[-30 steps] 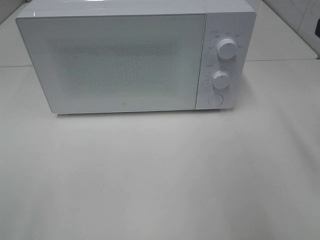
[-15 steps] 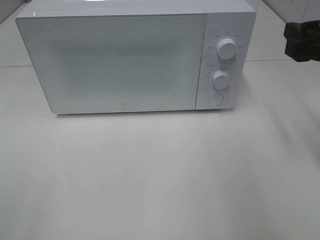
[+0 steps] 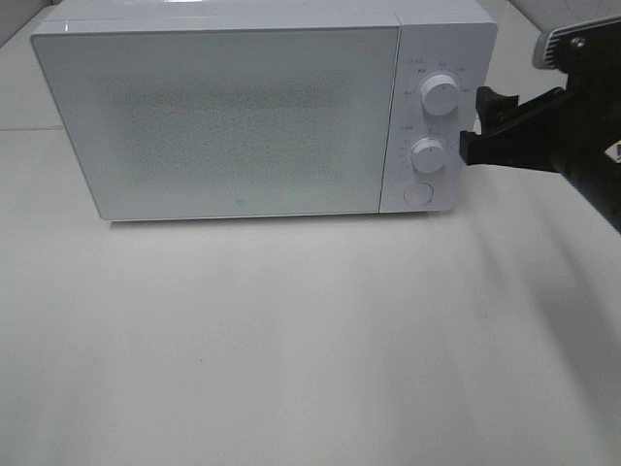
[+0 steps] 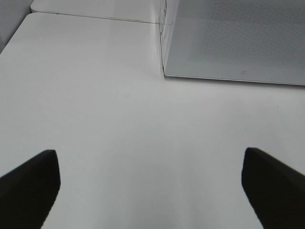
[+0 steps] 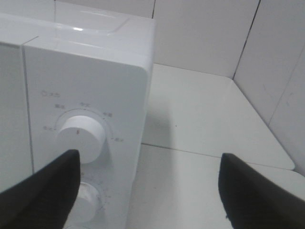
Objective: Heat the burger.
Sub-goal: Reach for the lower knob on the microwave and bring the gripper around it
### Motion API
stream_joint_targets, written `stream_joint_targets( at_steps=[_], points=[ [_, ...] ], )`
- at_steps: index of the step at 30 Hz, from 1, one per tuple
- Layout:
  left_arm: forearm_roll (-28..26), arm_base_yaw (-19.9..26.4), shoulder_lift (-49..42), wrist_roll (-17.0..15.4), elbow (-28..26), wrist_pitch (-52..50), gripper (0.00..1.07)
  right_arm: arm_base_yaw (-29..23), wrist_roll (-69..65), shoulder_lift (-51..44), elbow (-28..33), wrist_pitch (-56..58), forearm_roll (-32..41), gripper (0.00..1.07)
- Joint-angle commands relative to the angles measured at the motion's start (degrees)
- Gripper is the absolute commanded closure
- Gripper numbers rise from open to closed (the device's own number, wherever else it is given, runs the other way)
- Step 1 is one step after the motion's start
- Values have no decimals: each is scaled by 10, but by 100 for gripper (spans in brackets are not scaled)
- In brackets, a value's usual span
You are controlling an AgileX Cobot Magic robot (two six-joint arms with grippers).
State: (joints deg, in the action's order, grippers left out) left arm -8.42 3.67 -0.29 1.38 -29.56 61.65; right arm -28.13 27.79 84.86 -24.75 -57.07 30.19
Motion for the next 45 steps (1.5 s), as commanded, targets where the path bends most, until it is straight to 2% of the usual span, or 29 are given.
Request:
stream_joint_targets(
  at_steps=[1,14,20,24,29,45],
  points=[
    [-1,0,-10,0,1,-5,11,-17,-22,19,1,-28,3,31],
    [-1,0,-10,0,1,-5,11,-26,-97,158,-1,-107,-5,31],
    [-1,0,-10,0,1,-5,11,-26,-107,181,-11,-115,-14,31],
    [-1,0,-10,0,1,-5,11,-27,-111,199,-32,-117,-9,31],
    [-1,0,-10,0,1,-5,11,-53,-111,229,-52,-144,-8,31],
    [-1,0,-10,0,1,-5,11,-51,-139,295,-128,-154,-7,31]
  ],
)
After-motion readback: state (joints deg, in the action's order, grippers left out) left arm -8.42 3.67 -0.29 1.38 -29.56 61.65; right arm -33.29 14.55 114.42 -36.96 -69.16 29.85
